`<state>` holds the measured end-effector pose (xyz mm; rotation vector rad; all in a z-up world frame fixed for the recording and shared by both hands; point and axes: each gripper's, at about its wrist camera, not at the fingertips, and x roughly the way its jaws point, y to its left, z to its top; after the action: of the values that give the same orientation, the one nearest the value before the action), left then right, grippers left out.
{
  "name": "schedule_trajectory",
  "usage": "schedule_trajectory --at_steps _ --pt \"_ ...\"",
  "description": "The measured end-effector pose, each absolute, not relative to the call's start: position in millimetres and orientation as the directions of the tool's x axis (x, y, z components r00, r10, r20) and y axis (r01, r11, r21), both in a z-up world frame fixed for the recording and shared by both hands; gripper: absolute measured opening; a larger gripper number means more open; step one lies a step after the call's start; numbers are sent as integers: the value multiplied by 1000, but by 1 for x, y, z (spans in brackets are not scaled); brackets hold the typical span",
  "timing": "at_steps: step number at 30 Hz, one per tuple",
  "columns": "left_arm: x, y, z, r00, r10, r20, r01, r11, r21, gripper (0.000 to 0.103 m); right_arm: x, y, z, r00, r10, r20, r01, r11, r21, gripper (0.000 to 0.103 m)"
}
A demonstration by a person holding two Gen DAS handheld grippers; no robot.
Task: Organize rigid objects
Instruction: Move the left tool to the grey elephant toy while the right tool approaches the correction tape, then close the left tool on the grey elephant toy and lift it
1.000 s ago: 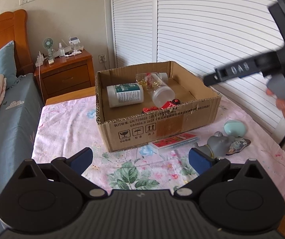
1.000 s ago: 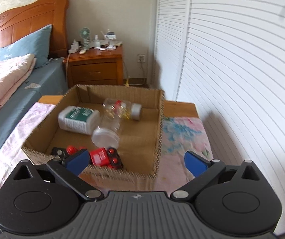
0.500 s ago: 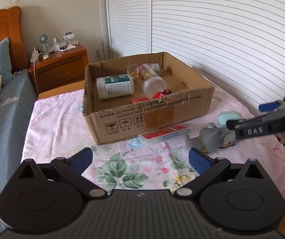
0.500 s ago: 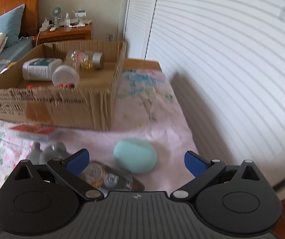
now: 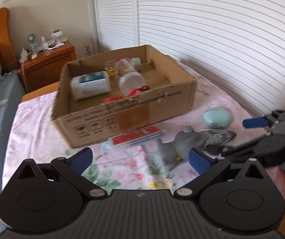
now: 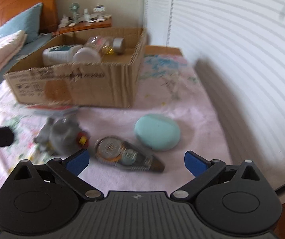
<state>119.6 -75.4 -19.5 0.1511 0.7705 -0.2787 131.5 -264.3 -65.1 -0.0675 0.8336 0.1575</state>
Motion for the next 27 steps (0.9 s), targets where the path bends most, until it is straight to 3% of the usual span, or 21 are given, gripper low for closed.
schedule_trajectory --at_steps 9,21,24,27 --pt "143 -109 -44 602 -257 -756 354 934 -35 102 111 -278 -81 674 106 -732 -225 972 -67 103" --pt "168 -115 -66 545 -318 -776 282 941 -188 99 103 -289 -86 688 164 -707 -270 962 -40 103" --pt "172 -111 -70 534 -342 -774 262 936 -233 91 103 -289 -87 689 165 -706 -271 962 -40 103" --pt "173 -110 -71 530 -360 -768 266 930 -253 77 103 -289 -87 688 164 -707 -270 962 -40 103"
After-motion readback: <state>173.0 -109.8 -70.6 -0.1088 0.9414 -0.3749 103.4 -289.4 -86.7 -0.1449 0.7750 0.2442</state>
